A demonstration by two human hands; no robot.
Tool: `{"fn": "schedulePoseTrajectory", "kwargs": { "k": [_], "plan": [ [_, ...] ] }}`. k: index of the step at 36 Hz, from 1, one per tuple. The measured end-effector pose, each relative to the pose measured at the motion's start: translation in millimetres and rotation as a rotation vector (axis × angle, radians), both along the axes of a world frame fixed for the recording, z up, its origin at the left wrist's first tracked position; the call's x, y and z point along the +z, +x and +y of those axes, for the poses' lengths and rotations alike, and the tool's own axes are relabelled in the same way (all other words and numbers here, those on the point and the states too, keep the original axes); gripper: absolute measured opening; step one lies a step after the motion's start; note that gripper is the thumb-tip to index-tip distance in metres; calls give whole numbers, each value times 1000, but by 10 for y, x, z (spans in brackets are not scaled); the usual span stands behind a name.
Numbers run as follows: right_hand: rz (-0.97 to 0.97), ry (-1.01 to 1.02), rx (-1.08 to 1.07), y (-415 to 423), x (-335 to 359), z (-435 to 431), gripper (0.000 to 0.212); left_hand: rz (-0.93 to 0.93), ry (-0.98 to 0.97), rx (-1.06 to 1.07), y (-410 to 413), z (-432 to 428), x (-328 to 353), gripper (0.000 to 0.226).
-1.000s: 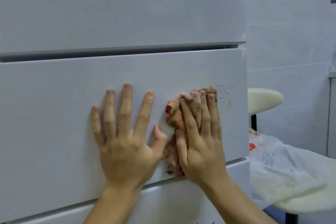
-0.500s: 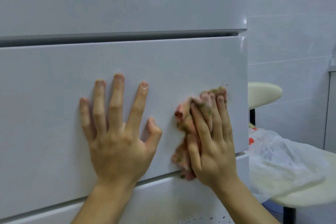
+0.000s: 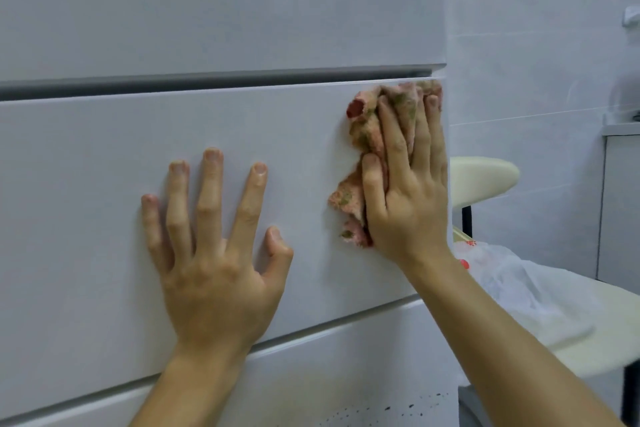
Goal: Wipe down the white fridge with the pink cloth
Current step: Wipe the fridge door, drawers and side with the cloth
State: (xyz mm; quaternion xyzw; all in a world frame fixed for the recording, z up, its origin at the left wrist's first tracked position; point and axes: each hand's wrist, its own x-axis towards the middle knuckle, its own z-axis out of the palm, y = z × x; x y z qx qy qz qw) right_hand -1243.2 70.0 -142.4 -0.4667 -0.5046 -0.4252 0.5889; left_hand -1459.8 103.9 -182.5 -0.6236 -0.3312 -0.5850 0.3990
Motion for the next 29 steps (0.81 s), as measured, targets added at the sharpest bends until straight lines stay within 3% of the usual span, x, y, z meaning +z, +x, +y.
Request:
{"fn": "schedulePoseTrajectory", "kwargs": {
  "k": [8, 12, 20, 26, 29],
  "plan": [
    [14, -79, 3, 75, -925, -81, 57, 2, -24, -6, -1, -7, 2, 57],
    [16, -45, -10, 91, -744, -64, 59, 1, -21, 3, 3, -11, 2, 57],
    [114, 25, -14, 159, 388, 25, 59, 3, -7, -3, 11, -20, 3, 57],
    [130, 57, 38, 181, 88, -11, 55, 3, 5, -7, 10, -6, -6, 57],
    [243, 32, 63, 161, -351, -31, 58, 3, 3, -10, 7, -2, -7, 56]
  ]
}}
